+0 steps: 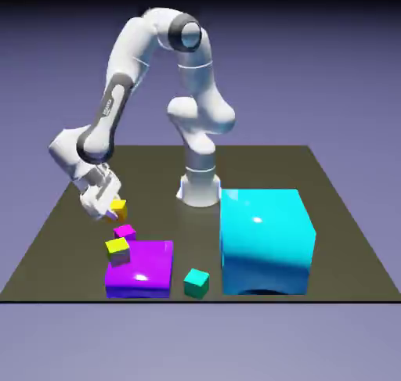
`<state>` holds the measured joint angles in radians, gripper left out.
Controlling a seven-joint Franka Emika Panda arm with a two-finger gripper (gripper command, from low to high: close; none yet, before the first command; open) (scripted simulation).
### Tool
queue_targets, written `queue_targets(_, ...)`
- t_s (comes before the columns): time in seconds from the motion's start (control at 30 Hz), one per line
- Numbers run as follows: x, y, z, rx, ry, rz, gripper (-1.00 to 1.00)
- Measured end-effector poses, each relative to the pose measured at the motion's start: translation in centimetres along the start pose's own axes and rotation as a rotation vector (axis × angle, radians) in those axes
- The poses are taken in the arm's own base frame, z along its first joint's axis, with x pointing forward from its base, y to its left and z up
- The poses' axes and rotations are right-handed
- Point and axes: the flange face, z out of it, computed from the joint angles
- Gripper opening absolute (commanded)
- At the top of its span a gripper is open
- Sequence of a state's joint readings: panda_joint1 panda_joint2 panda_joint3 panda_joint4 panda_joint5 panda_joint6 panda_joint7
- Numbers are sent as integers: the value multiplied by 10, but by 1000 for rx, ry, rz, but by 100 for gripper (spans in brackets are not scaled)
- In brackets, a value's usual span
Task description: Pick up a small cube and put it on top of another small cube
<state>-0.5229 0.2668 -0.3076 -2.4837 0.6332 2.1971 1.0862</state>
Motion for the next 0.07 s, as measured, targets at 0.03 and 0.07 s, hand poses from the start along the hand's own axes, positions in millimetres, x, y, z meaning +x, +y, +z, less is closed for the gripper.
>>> queue_targets(0.03,0,0,0,-2,2,0,100)
queue_targets(0.07,0,0,0,-2,2,0,100)
